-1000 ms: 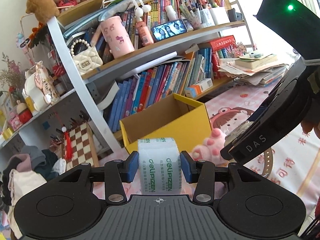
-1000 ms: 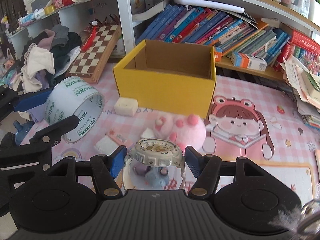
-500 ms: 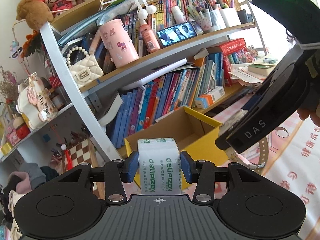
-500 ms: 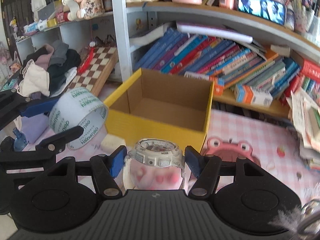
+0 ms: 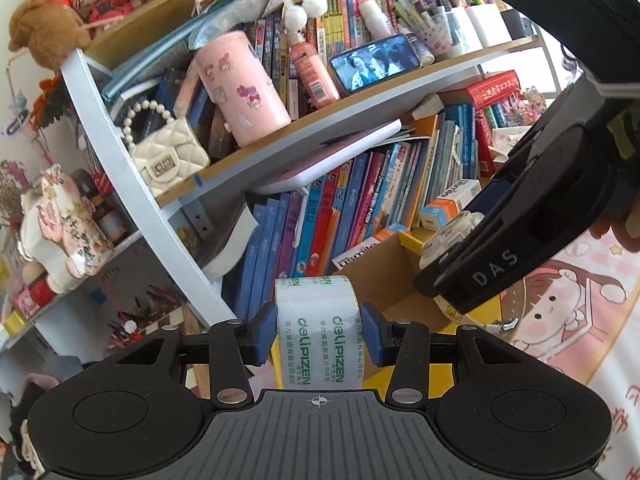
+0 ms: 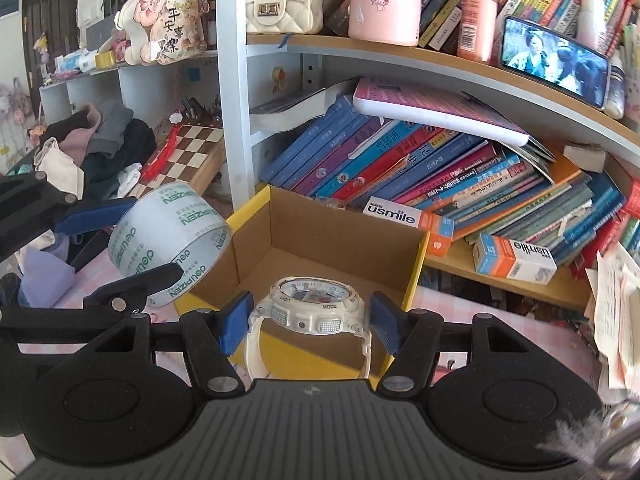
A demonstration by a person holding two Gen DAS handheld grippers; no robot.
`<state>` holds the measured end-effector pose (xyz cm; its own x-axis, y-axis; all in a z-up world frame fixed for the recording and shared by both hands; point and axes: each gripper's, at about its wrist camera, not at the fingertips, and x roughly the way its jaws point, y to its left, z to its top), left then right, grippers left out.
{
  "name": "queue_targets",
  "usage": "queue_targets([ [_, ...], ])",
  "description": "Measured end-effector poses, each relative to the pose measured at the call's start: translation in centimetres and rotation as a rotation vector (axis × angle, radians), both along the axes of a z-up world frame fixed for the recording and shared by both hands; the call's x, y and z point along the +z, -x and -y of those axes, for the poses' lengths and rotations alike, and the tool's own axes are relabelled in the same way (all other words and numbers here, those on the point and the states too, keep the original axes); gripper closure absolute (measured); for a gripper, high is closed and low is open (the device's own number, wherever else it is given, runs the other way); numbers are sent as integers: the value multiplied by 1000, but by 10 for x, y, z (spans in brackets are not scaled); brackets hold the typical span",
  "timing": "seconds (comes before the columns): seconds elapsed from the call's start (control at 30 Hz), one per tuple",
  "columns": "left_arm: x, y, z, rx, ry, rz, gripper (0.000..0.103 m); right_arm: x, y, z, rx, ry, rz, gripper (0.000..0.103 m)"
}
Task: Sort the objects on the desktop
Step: 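Carry the tape roll in the left tool while the right tool carries the watch to the yellow box, then lower the watch into the box and open the right tool while the left tool releases the tape roll inside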
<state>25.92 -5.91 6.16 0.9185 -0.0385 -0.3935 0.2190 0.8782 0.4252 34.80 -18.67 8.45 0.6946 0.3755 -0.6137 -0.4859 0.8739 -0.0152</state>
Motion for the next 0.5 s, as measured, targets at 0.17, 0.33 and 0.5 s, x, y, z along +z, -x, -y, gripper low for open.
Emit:
queue_targets([
  [0.17, -4, -24, -4, 12, 50, -49, 59, -7, -28, 0, 11, 3, -33, 41],
  [0.33, -8, -49, -11, 28, 123, -108, 59, -14, -54, -5, 23, 23, -46, 41],
  [0.5, -15, -68, -13, 39, 128, -133, 59, -24, -73, -12, 39, 42, -60, 41],
])
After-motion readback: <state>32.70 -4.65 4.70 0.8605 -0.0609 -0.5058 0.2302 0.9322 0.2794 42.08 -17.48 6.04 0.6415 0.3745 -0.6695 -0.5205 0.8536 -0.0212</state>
